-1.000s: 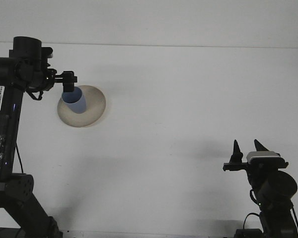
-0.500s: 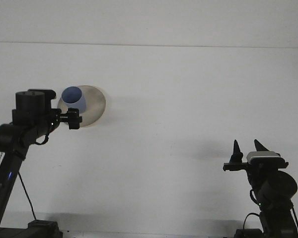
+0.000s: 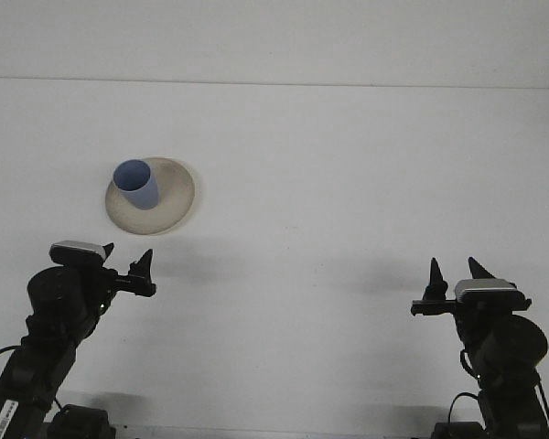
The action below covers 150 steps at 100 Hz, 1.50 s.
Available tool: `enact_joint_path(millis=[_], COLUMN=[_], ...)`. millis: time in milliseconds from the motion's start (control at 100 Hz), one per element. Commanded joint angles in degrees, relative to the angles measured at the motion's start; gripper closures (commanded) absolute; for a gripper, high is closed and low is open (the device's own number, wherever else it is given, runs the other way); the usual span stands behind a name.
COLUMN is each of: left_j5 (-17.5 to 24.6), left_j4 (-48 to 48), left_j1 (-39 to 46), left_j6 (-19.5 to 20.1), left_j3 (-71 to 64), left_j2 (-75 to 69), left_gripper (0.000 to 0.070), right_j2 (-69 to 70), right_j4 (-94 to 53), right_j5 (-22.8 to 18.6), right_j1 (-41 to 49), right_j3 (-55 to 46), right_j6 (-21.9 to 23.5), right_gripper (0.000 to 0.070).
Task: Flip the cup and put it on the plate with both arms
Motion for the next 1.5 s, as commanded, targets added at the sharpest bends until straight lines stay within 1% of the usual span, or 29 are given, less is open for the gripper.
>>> enact_joint_path(millis=[0,90,430,480,520,540,560,680,690,700,740,770,1010,1490], left_j5=[0.0,-0.1,-0.1,-0.1,-0.1,-0.1,-0.1,-0.1,-0.1,-0.1,-0.1,-0.1,-0.1,-0.1], left_j4=[1.6,1.6,2.0,2.2,2.4,2.5,2.6,2.7,2.7,2.7,2.7,2.6,2.9,3.1], left_j1=[-0.5,-0.8,-0.7,-0.7,-0.7,-0.7,-0.7,-0.7,-0.7,-0.7,-0.7,-0.7,-0.7,-0.7], left_j6=[1.4,2.1,1.9,1.9,1.9,1.9,1.9,1.9,1.9,1.9,1.7,1.6,1.5,1.5], left_j3=[0.2,0.0,0.0,0.0,0.0,0.0,0.0,0.0,0.0,0.0,0.0,0.0,0.0,0.0], left_j2=[-1.9,-4.2,-6.5,-6.7,-6.7,-6.7,-6.7,-6.7,-6.7,-6.7,-6.7,-6.7,-6.7,-6.8], left_gripper=[0.0197,0.0197,0.0198,0.0201,0.0215,0.0237,0.0273,0.0551,0.0561,0.0590,0.0659,0.0700,0.0687,0.0688], right_j2=[0.2,0.2,0.2,0.2,0.2,0.2,0.2,0.2,0.2,0.2,0.2,0.2,0.2,0.2], right_j4=[0.9,0.9,0.9,0.9,0.9,0.9,0.9,0.9,0.9,0.9,1.0,1.0,1.0,1.0], right_j5=[0.2,0.2,0.2,0.2,0.2,0.2,0.2,0.2,0.2,0.2,0.2,0.2,0.2,0.2], right_j1=[0.1,0.1,0.1,0.1,0.1,0.1,0.1,0.1,0.1,0.1,0.1,0.1,0.1,0.1], right_j3=[0.6,0.6,0.6,0.6,0.6,0.6,0.6,0.6,0.6,0.6,0.6,0.6,0.6,0.6], right_j6=[0.0,0.0,0.0,0.0,0.0,0.0,0.0,0.0,0.0,0.0,0.0,0.0,0.0,0.0], right_gripper=[0.0265,0.0265,0.0268,0.0289,0.0336,0.0371,0.0411,0.0691,0.0700,0.0700,0.0700,0.0700,0.0700,0.0700])
